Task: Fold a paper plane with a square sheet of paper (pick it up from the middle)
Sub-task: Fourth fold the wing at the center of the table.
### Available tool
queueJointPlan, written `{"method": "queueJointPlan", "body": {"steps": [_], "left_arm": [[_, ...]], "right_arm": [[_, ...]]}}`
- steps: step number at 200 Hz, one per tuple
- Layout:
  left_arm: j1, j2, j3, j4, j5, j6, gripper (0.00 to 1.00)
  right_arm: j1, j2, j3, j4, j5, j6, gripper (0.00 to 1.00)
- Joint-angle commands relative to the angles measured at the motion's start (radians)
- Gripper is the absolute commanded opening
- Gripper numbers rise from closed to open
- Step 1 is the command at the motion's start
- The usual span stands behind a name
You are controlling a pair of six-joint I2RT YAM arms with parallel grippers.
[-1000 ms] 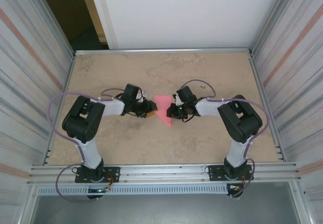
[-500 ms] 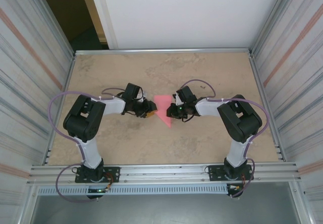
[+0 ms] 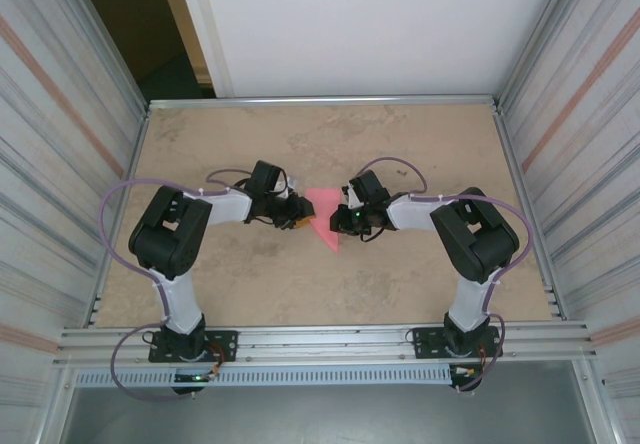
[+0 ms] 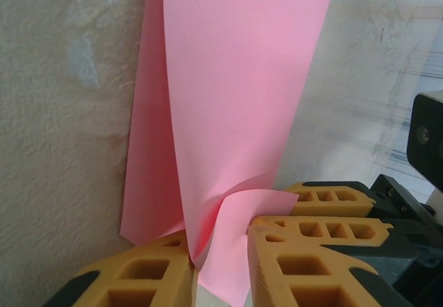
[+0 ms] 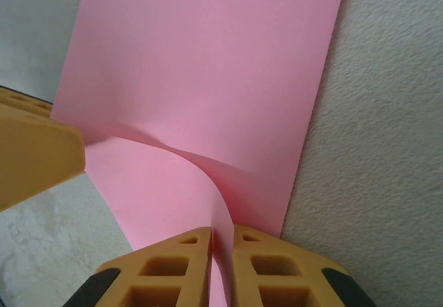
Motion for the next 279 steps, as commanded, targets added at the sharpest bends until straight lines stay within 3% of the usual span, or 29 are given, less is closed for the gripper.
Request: {"method": "queueJointPlan", "body": {"steps": [1, 30, 46, 73, 97, 118, 155, 203, 279], "left_arm": [[-0.003, 0.022, 0.031, -0.027, 0.019, 0.036, 0.23], [-0.004, 0.027, 0.037, -0.044, -0.006, 0.044, 0.15], [-0.003, 0.024, 0.042, -0.059, -0.029, 0.047, 0.09], [-0.003, 0.000, 0.033, -0.061, -0.071, 0.037, 0.06], [-0.004, -0.042, 0.025, -0.070, -0.127, 0.001, 0.06], [-0.012, -0.082, 0.009, -0.065, -0.185, -0.057, 0.07], [-0.044, -0.119, 0.042, -0.158, -0.308, -0.116, 0.07], [-0.065, -0.094, 0.122, -0.250, -0.347, -0.151, 0.07], [-0.064, -0.099, 0.145, -0.288, -0.317, -0.179, 0.08]], "right_arm": [[-0.006, 0.020, -0.001, -0.035, 0.027, -0.028, 0.16], [-0.010, -0.007, -0.001, -0.038, 0.020, -0.022, 0.21], [-0.016, -0.039, -0.002, -0.050, 0.030, -0.003, 0.29], [-0.036, -0.129, -0.039, -0.056, 0.055, 0.032, 0.41], [-0.045, -0.208, -0.057, -0.125, 0.163, 0.012, 0.46], [-0.025, -0.254, -0.061, -0.159, 0.269, -0.057, 0.46], [0.124, -0.253, -0.040, -0.158, 0.477, -0.230, 0.46], [0.247, -0.151, -0.011, -0.036, 0.478, -0.385, 0.38], [0.255, -0.082, -0.012, 0.054, 0.472, -0.420, 0.35]]}}
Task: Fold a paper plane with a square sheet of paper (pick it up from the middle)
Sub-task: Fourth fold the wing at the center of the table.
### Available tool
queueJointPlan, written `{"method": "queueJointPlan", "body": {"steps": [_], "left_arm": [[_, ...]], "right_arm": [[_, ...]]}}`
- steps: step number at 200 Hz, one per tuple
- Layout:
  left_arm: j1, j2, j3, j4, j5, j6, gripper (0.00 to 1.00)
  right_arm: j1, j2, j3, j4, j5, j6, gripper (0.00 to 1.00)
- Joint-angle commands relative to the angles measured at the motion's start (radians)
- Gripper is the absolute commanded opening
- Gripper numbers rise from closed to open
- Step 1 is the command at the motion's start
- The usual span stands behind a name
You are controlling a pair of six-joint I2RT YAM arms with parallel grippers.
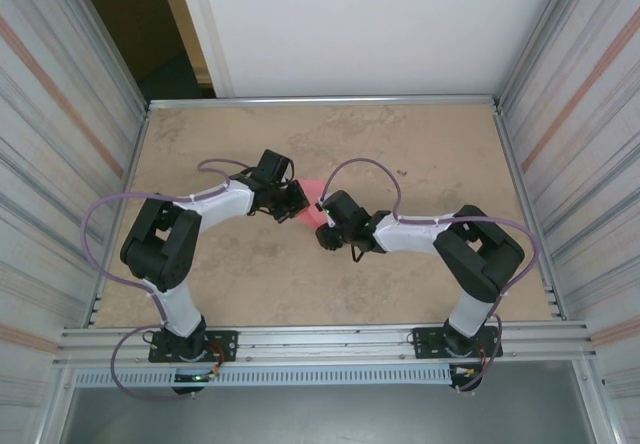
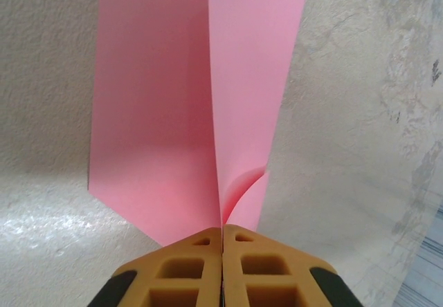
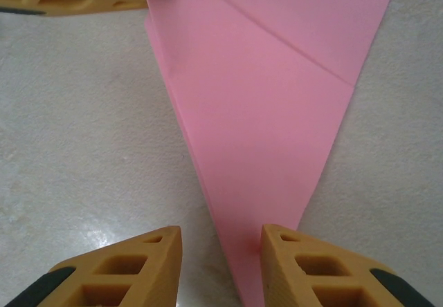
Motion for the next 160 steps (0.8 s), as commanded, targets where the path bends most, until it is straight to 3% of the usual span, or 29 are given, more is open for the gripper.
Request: {"method": "queueJointPlan", "body": {"steps": [1, 122, 160], "left_arm": [[-0.004, -0.010, 0.025, -0.040, -0.005, -0.023, 0.08], [0.026, -0.021, 0.034, -0.056, 0.045, -0.060, 0.16], [0.031, -0.018, 0.042, -0.055, 0.056, -0.062, 0.11]], "right_arm": [[0.002, 0.018, 0.027, 0.048, 0.026, -0.042, 0.35], [0.016, 0.033, -0.028, 0.137, 0.081, -0.115, 0.31], [0.016, 0.043, -0.037, 0.159, 0.081, -0.132, 0.31]]}}
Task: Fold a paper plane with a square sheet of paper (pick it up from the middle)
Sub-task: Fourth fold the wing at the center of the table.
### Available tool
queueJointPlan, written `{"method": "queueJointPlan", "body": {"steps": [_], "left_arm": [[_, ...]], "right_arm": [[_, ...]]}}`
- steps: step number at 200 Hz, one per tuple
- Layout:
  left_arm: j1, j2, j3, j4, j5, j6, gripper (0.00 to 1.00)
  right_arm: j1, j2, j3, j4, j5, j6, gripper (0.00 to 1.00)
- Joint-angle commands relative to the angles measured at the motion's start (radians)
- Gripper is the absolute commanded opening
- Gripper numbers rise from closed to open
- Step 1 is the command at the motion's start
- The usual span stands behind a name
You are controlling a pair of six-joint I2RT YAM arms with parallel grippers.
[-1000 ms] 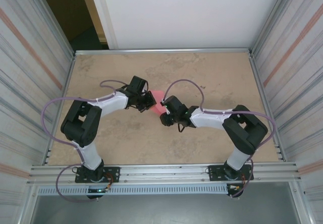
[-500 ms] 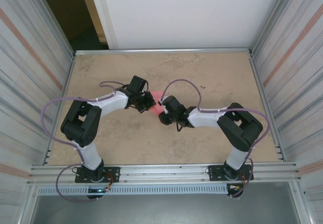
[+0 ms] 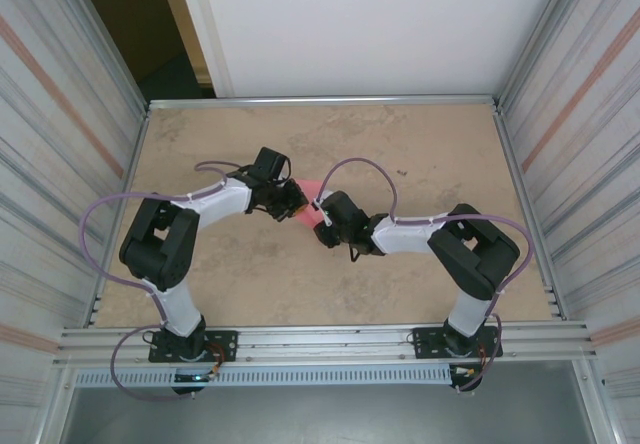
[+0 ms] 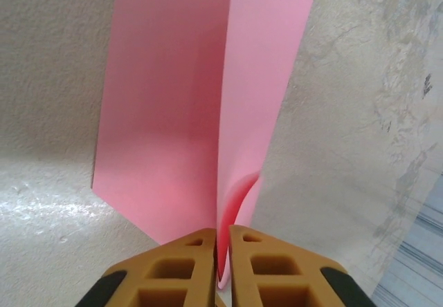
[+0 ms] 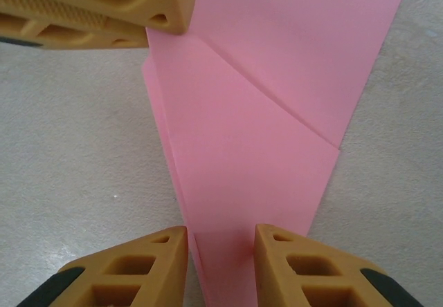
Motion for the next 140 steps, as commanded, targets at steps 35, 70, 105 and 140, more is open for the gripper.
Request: {"method": "queueJointPlan", "body": {"steps": [35, 70, 105, 140], "left_arm": [[0.010, -0.016, 0.030, -0.033, 0.019, -0.011, 0.09], [0.012, -0.019, 0.032, -0.032, 0.022, -0.020, 0.08], [0.013, -0.017, 0.039, -0.039, 0.026, -0.015, 0.08], [0.013, -0.017, 0.039, -0.050, 0.023, -0.011, 0.09]], "right_arm": [[0.007, 0.026, -0.028, 0.049, 0.029, -0.039, 0.32], [0.009, 0.034, -0.031, 0.061, 0.032, -0.047, 0.34], [0.012, 0.032, -0.031, 0.062, 0.030, -0.053, 0.31], [0.013, 0.017, -0.031, 0.056, 0.034, -0.054, 0.31]]}}
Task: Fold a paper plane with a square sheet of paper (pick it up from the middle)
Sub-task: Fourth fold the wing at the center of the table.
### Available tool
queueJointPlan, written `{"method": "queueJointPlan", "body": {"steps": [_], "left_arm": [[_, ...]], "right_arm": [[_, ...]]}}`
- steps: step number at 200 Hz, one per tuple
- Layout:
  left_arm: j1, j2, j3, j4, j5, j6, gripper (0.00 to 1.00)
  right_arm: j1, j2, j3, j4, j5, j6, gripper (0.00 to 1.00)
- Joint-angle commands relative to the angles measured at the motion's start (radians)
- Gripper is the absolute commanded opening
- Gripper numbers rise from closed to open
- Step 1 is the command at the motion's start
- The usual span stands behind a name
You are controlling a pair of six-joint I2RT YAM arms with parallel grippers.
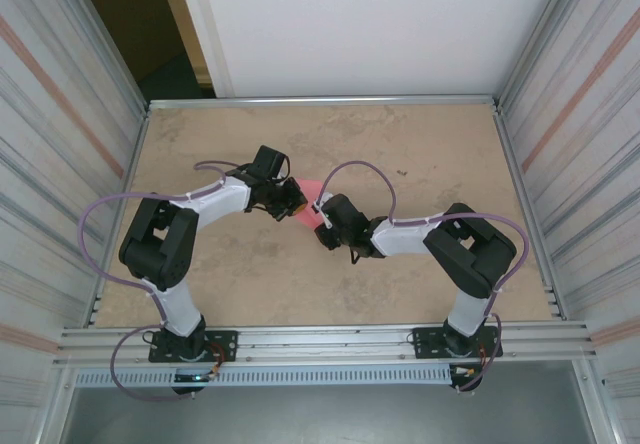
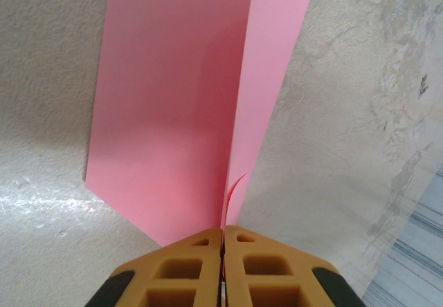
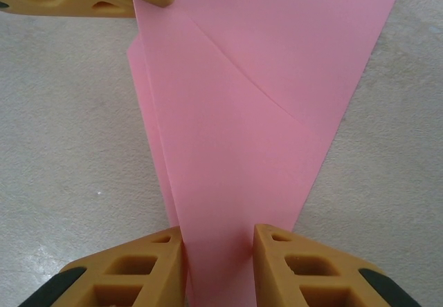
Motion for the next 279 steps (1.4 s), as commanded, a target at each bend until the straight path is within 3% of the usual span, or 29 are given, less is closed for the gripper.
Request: {"method": "queueJointPlan", "body": {"steps": [1, 65, 108, 184, 220, 279], "left_arm": [[0.008, -0.017, 0.028, -0.033, 0.011, -0.006, 0.09], [0.008, -0.012, 0.015, -0.020, 0.017, -0.010, 0.09], [0.008, -0.016, 0.011, -0.015, 0.021, -0.014, 0.09], [0.008, -0.019, 0.012, -0.019, 0.021, -0.011, 0.09], [0.010, -0.023, 0.018, -0.023, 0.019, -0.007, 0.10], [0.081, -0.086, 0.014, -0.036, -0.004, 0.029, 0.28]], "right_arm": [[0.010, -0.003, -0.006, 0.006, 0.016, -0.028, 0.31], [0.013, -0.052, -0.009, -0.002, 0.025, -0.026, 0.31], [0.012, -0.021, -0.001, -0.004, 0.014, -0.023, 0.26], [0.012, 0.008, 0.009, -0.011, 0.017, -0.018, 0.27], [0.012, -0.004, 0.004, -0.011, 0.016, -0.019, 0.20], [0.007, -0.012, -0.005, -0.026, -0.046, -0.031, 0.11]]}}
